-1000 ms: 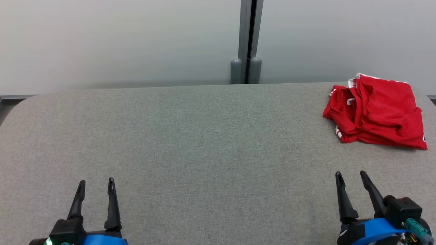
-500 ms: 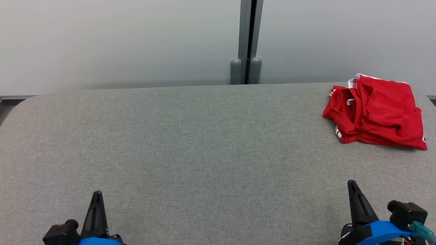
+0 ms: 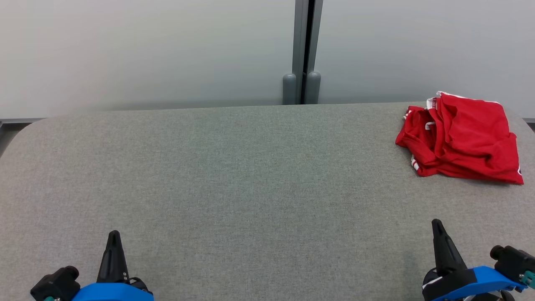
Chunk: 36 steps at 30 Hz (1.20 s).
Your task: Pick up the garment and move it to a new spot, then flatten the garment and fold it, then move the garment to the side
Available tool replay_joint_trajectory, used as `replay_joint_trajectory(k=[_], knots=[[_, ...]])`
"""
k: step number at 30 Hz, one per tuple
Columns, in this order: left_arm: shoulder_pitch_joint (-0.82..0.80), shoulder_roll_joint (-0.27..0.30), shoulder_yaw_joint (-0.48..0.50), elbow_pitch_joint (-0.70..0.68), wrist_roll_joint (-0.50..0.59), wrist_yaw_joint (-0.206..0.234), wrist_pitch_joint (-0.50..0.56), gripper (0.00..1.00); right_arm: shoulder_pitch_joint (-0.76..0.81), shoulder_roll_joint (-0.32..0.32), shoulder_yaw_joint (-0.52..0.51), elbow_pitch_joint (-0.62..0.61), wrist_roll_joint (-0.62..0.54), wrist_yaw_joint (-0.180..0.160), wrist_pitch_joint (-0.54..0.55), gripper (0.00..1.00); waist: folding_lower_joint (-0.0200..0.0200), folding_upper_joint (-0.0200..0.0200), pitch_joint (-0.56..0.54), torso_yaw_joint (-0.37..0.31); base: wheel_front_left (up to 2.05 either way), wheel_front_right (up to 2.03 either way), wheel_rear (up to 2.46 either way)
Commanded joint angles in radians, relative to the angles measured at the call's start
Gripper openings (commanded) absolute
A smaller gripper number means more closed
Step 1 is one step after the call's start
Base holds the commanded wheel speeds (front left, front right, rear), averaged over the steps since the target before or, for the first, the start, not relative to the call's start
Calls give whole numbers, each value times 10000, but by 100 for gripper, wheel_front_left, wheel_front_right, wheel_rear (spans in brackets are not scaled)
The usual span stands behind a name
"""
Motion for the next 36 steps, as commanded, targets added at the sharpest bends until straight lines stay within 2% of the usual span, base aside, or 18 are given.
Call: replay_joint_trajectory(k=[1, 18, 36], knots=[[-300, 40, 58, -162, -387, -66, 73, 0, -237, -55, -39, -194, 388, 1, 82, 0, 0, 0, -3, -1, 0, 0, 0], [-622, -1, 209, -159, -2958, -192, 691, 0, -401, -69, -138, -313, 2888, 2, 660, 0, 0, 0, -45, -7, 0, 0, 0], [-856, -41, 320, -149, -5110, -309, 1221, 0, -523, -81, -217, -402, 4975, 3, 1150, 0, -1, 0, -86, -13, 0, 0, 0]])
